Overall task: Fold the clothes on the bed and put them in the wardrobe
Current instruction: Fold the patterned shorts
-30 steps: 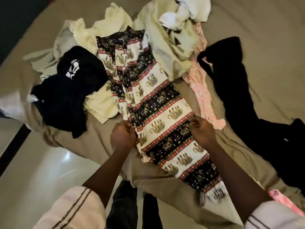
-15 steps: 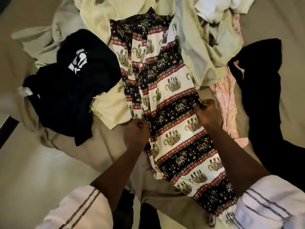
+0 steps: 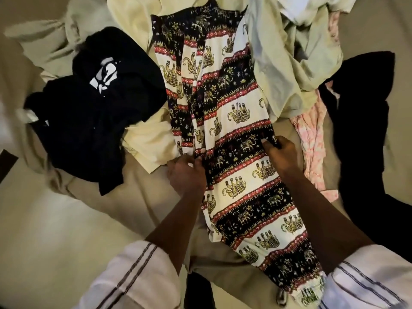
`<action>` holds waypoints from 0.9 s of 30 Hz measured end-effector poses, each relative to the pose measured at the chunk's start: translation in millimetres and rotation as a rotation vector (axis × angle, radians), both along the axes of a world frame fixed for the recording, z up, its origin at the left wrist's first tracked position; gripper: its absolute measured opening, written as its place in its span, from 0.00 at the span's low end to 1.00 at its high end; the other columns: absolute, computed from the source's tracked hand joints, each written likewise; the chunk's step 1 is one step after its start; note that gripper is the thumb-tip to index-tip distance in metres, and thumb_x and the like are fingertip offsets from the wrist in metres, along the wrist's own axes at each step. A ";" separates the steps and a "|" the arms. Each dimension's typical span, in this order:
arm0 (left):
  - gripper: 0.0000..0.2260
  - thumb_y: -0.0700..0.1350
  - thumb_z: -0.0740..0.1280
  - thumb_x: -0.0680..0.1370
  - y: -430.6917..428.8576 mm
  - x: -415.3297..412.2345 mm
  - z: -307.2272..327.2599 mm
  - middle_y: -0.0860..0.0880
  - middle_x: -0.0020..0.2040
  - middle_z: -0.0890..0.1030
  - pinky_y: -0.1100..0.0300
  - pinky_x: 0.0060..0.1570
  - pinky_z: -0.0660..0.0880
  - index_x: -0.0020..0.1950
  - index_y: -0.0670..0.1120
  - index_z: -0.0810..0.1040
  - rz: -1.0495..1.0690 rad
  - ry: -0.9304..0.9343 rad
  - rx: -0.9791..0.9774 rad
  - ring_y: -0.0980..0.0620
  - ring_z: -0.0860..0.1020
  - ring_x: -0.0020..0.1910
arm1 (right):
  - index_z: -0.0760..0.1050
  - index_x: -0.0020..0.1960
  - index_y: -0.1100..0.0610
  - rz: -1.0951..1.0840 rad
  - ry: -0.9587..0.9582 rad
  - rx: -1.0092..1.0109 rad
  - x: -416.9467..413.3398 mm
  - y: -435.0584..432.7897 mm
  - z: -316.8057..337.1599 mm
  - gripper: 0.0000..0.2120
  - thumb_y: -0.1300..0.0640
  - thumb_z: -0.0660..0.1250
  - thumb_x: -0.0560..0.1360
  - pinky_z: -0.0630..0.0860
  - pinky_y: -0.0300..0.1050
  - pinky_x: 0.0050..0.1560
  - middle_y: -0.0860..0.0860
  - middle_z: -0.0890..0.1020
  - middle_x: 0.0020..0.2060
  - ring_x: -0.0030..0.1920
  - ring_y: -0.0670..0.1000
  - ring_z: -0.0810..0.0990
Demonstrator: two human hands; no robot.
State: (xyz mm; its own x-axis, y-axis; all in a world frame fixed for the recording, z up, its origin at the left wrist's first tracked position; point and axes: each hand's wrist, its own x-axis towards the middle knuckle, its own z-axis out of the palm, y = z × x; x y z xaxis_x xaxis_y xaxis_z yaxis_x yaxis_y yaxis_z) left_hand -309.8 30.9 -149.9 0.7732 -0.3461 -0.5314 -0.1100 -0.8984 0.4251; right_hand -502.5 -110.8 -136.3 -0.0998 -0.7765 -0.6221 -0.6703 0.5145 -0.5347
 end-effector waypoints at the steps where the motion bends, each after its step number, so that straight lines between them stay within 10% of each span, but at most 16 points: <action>1: 0.07 0.52 0.72 0.79 2.7 2.8 0.2 0.45 0.55 0.83 0.56 0.53 0.73 0.52 0.49 0.84 0.068 0.003 -0.045 0.44 0.80 0.54 | 0.80 0.54 0.54 0.012 -0.006 0.001 -0.1 -0.9 -0.6 0.12 0.47 0.73 0.78 0.80 0.48 0.45 0.52 0.86 0.44 0.43 0.54 0.84; 6: 0.10 0.49 0.72 0.79 46.4 21.5 -3.7 0.54 0.35 0.80 0.55 0.47 0.71 0.40 0.49 0.78 0.497 0.283 -0.345 0.54 0.75 0.36 | 0.76 0.60 0.55 0.063 -0.027 0.081 1.0 -2.4 -0.2 0.16 0.54 0.76 0.76 0.82 0.52 0.51 0.50 0.85 0.47 0.48 0.54 0.85; 9: 0.03 0.46 0.73 0.80 68.9 23.2 -2.8 0.54 0.40 0.83 0.58 0.46 0.73 0.47 0.48 0.81 0.269 0.405 -0.404 0.56 0.78 0.38 | 0.78 0.58 0.55 0.073 -0.097 0.130 1.4 -1.6 -1.4 0.15 0.54 0.77 0.75 0.83 0.57 0.53 0.52 0.86 0.49 0.50 0.58 0.86; 12: 0.17 0.51 0.74 0.79 65.9 14.2 -1.8 0.52 0.55 0.85 0.64 0.48 0.79 0.67 0.48 0.79 -0.037 0.300 -0.297 0.58 0.83 0.49 | 0.77 0.55 0.53 0.021 -0.138 0.080 1.8 1.4 -1.1 0.14 0.56 0.78 0.74 0.83 0.62 0.55 0.52 0.85 0.48 0.49 0.58 0.85; 20: 0.18 0.52 0.69 0.82 34.1 -2.3 5.4 0.38 0.65 0.75 0.50 0.59 0.77 0.68 0.44 0.81 -0.321 0.027 -0.131 0.40 0.79 0.59 | 0.84 0.51 0.51 0.151 -0.026 0.004 -5.0 5.4 -6.4 0.12 0.44 0.76 0.74 0.82 0.54 0.53 0.47 0.87 0.44 0.46 0.52 0.85; 24: 0.12 0.47 0.72 0.81 38.3 6.6 -4.4 0.41 0.55 0.84 0.60 0.52 0.73 0.60 0.42 0.85 0.101 0.130 -0.179 0.42 0.82 0.54 | 0.87 0.46 0.51 0.116 -0.040 0.025 -9.8 5.3 -4.2 0.10 0.45 0.77 0.74 0.81 0.46 0.50 0.46 0.88 0.39 0.41 0.49 0.86; 27: 0.02 0.41 0.74 0.79 45.3 20.9 0.6 0.44 0.46 0.87 0.47 0.56 0.82 0.49 0.44 0.86 0.643 0.509 -0.422 0.43 0.85 0.49 | 0.83 0.40 0.53 -0.071 -0.202 0.151 -9.5 4.8 2.8 0.08 0.52 0.75 0.77 0.74 0.37 0.43 0.43 0.85 0.32 0.35 0.44 0.81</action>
